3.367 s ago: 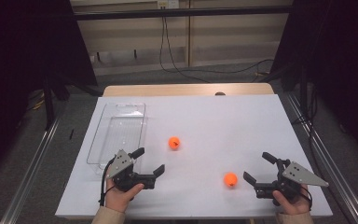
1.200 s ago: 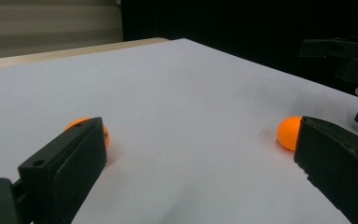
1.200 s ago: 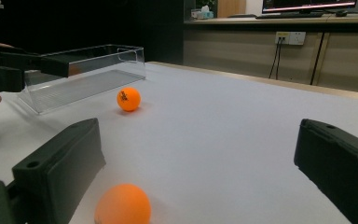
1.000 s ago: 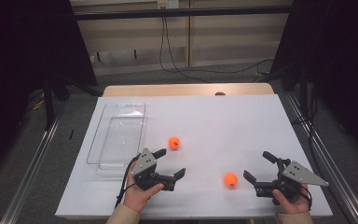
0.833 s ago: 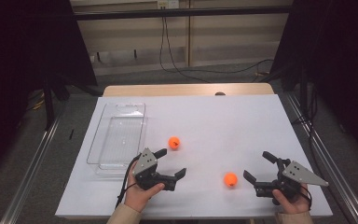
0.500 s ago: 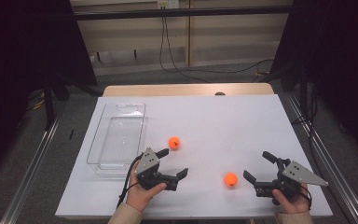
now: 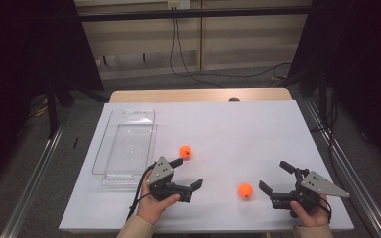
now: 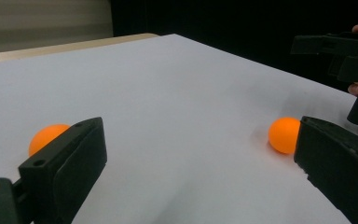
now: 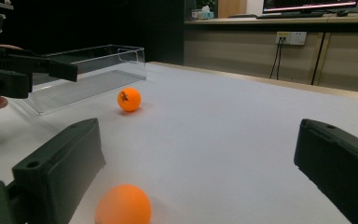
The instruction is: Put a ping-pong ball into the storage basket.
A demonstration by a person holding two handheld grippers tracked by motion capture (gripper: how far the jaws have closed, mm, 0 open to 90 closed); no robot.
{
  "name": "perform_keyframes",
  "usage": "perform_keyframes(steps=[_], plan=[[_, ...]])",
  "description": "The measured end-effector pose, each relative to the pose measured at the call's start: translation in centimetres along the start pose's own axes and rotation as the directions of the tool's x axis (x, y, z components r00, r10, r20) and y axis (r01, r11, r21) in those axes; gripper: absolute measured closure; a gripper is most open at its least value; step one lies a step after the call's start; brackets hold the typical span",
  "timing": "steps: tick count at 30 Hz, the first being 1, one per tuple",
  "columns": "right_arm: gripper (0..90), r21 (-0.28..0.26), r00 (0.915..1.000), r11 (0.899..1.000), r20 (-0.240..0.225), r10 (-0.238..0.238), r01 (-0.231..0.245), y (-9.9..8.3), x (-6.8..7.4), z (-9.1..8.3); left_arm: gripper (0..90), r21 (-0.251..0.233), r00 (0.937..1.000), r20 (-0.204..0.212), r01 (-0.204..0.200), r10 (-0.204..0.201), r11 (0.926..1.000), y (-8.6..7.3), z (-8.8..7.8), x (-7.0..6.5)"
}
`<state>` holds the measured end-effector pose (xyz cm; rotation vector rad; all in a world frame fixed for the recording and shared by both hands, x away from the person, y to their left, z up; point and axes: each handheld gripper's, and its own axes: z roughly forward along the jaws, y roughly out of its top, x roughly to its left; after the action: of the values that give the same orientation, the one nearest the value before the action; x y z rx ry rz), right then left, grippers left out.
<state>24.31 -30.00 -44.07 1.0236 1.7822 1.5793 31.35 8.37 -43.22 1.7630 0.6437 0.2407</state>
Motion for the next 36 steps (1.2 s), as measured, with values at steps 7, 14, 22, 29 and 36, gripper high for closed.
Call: perform_keyframes(steps=[7, 14, 22, 29, 36], plan=[[0.6, -0.001, 1.0000, 1.000, 0.001, -0.001, 0.001, 0.0, 0.0, 0.0, 2.3, 0.005, 1.0000, 0.005, -0.002, 0.002, 1.0000, 0.1, 0.3, -0.2], [0.6, -0.001, 1.0000, 1.000, 0.001, 0.000, 0.000, 0.0, 0.0, 0.0, 2.1, 0.010, 1.0000, 0.005, -0.003, 0.003, 0.9999, 0.2, 0.6, -0.3], [0.6, -0.002, 1.0000, 1.000, 0.000, 0.001, -0.001, 0.0, 0.0, 0.0, 2.0, 0.013, 0.9999, 0.010, -0.006, 0.006, 0.9999, 0.3, 1.1, -0.5], [0.6, -0.003, 1.0000, 1.000, 0.000, 0.004, -0.004, 0.0, 0.0, 0.1, 2.0, 0.020, 0.9998, 0.016, -0.013, 0.012, 0.9997, 0.3, 1.5, -0.7], [0.6, -0.002, 1.0000, 1.000, -0.001, 0.007, -0.007, -0.1, 0.0, 0.1, 2.0, 0.028, 0.9998, 0.017, -0.013, 0.012, 0.9995, 0.4, 1.8, -0.8]])
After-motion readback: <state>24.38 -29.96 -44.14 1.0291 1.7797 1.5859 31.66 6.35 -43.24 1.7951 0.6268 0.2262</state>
